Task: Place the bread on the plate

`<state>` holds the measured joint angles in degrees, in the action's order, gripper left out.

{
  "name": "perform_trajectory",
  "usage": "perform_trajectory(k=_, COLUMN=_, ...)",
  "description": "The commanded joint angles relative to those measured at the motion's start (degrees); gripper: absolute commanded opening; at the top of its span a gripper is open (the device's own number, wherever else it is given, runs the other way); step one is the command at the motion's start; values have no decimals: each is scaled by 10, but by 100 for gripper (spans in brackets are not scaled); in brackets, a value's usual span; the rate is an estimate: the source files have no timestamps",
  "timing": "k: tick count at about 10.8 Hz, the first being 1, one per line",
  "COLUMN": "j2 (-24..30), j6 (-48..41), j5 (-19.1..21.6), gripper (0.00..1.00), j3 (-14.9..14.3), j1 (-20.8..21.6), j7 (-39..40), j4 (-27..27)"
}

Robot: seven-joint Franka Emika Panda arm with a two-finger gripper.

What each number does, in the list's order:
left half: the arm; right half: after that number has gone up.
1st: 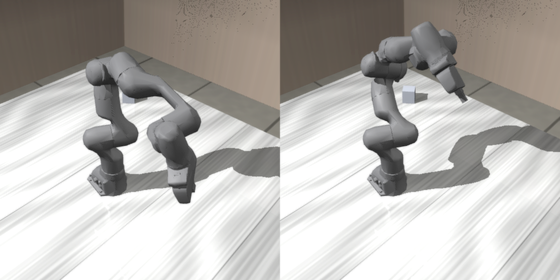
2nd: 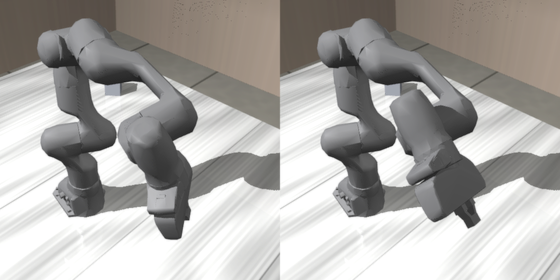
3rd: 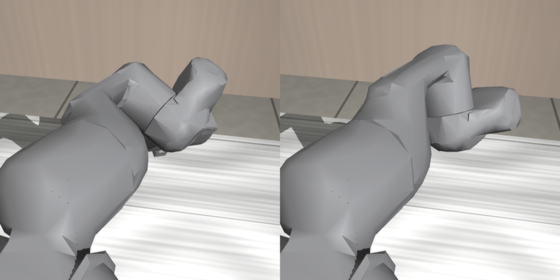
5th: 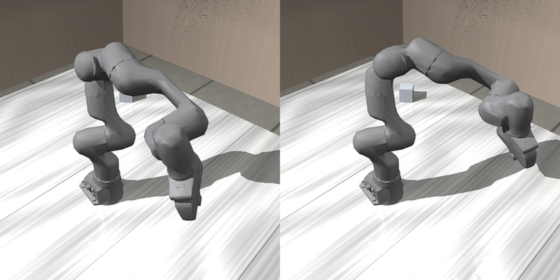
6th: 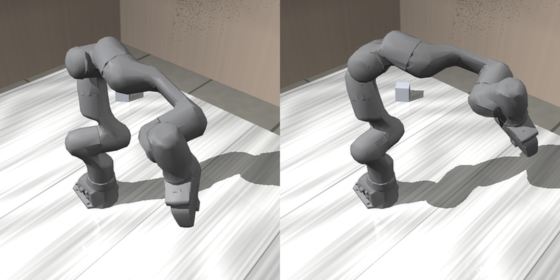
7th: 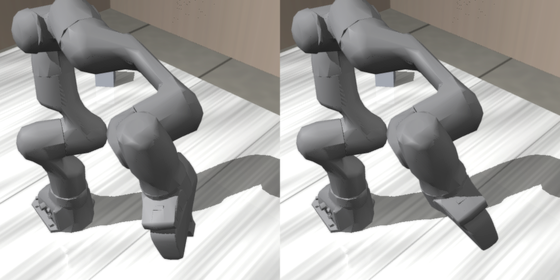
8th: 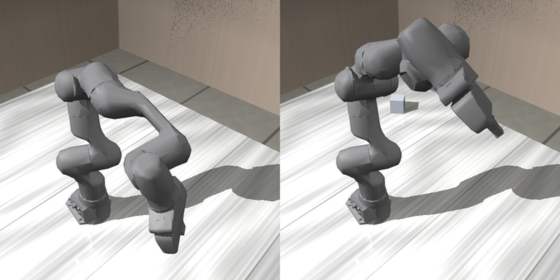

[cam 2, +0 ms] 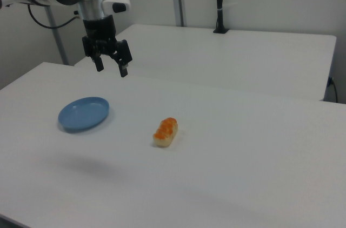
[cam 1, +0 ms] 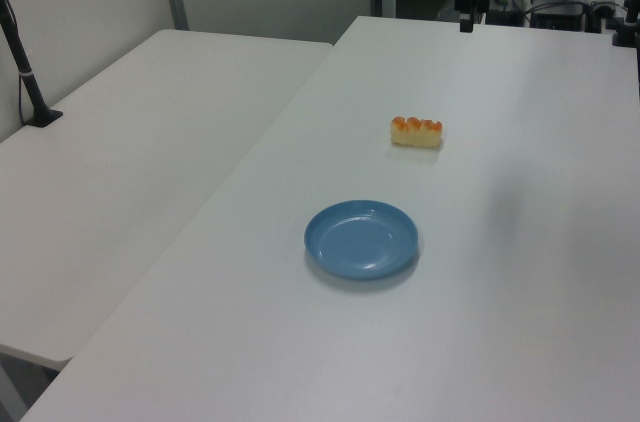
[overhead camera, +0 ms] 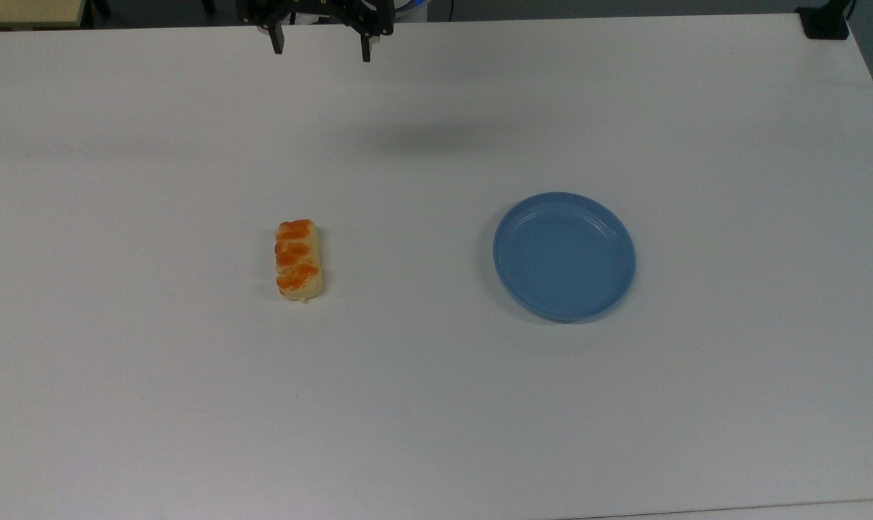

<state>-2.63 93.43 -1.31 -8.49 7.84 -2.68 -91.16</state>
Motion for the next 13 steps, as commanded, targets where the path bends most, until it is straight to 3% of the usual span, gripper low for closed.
perform_trajectory(k=1, j2=-26, j6=56, j5=-9, gripper=100, j3=-1, j1=12, j7=-10, j4=-5)
perform_trajectory(k=5, j2=-114, j6=168, j5=-9, gripper=100, j3=-18, j1=5, j7=0, j4=17)
perform_trajectory(k=7, j2=-170, j6=221, j5=-10, gripper=100, j3=-27, j1=3, j7=45, j4=15)
perform_trajectory(k=10, j2=-221, j6=246, j5=-11, gripper=98, j3=-48, j1=4, j7=91, j4=12)
perform_trajectory(k=13, j2=-262, j6=289, j5=-25, gripper=96, j3=-50, j1=7, j7=102, j4=-7)
